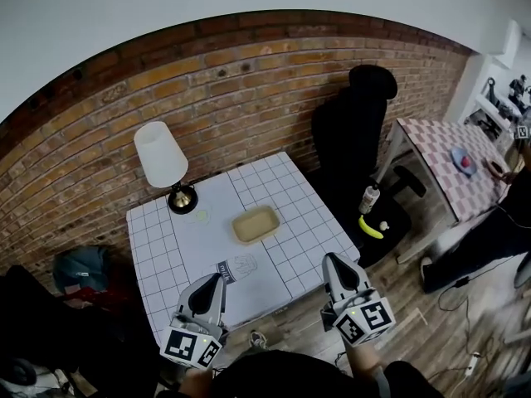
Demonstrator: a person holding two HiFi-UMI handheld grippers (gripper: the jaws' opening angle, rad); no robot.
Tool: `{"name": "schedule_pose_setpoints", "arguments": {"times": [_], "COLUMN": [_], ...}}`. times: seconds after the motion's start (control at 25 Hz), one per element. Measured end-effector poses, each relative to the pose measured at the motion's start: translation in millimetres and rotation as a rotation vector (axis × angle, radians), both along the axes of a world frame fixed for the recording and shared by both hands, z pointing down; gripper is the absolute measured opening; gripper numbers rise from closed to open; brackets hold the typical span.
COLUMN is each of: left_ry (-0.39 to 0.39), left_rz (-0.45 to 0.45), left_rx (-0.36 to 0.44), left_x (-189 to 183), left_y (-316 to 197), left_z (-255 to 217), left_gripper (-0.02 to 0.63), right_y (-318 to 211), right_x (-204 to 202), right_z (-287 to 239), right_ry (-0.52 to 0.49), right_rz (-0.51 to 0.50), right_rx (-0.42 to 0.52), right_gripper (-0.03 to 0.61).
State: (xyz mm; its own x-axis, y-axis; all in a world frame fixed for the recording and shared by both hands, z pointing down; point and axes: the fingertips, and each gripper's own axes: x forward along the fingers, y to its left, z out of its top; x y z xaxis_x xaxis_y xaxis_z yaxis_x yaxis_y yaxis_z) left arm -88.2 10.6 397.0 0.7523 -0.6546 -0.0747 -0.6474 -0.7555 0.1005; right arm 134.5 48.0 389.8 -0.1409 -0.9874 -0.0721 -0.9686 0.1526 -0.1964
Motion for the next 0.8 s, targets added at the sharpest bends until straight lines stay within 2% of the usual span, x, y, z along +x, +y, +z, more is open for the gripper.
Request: {"name": "schedule_pose_setpoints", "arguments": {"times": [0.4, 0.8], "left_ry": [-0.004, -0.007], "left_rz": [0.055, 0.033], "left_rx": [-0.008, -0.043], "left_x": [-12, -19], "left_y": [-60, -90], "left_z": [3, 19], "left_gripper": [0.011, 0.011], "right_y": [-50, -88], "right_x": [-9, -11], "right_z": [4, 18], "right_ry": [-0.013, -0.005], "right_rz": [0.062, 0.041], "right_rx": [-0.010, -0.031], "right_gripper": [0.006, 0.006]}}
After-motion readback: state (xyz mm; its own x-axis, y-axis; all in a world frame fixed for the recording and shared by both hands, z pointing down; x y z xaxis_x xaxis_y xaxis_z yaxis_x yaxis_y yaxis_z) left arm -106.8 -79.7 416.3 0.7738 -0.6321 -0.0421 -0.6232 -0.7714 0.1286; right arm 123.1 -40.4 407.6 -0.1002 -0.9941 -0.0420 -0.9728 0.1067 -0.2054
